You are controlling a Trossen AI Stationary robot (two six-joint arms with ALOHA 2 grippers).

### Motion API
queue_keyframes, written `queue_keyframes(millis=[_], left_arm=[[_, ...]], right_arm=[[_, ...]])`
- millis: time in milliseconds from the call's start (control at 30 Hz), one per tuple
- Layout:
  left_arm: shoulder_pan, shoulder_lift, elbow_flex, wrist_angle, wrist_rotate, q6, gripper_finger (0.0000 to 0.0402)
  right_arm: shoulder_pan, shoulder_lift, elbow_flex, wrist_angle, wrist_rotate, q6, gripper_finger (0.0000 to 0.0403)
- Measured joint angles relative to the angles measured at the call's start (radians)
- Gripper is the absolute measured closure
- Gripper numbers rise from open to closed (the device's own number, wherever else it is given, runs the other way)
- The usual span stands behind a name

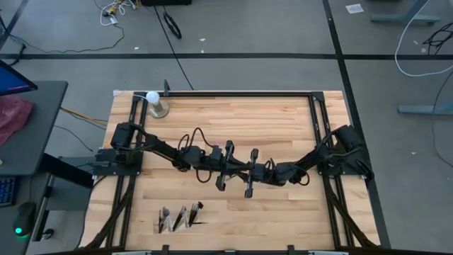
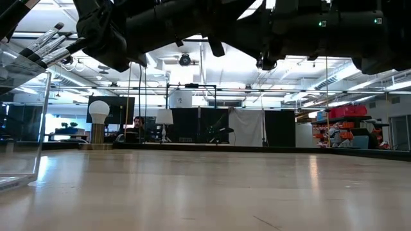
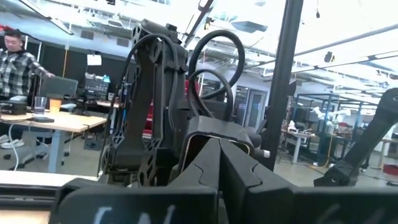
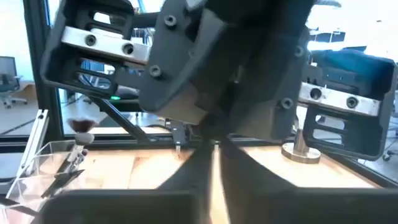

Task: Put items in baskets/containers
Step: Put the black eyeshadow brush into the transparent organizer

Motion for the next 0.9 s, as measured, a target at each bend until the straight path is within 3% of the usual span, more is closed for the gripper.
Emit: queue_keyframes(millis=[67,433,567,700,800,900], left_arm=[[0.000,0.000,0.000,-0.007,-0.001,-0.005,0.0399],[0.003,-0.002,-0.001,-0.068,0.008,0.007,0.0351],[0.003,-0.026,-0.002,-0.229,0.000,0.026,0.0340],[0.003,-0.077,0.000,-0.511,-0.112,0.066,0.0335],[0.002,-0.101,0.000,-0.697,-0.188,0.082,0.0331],[0.003,-0.078,0.001,-0.780,-0.199,0.082,0.0319]], right_arm=[[0.001,0.000,0.000,-0.022,-0.002,0.003,0.0396],[0.009,-0.083,-0.021,-0.361,0.060,0.190,0.0401],[0.026,-0.177,-0.092,-0.460,0.172,0.256,0.0401],[0.047,-0.305,-0.217,-0.550,0.273,0.387,0.0401],[0.064,-0.401,-0.317,-0.592,0.295,0.498,0.0401],[0.083,-0.469,-0.393,-0.585,0.298,0.566,0.0401]])
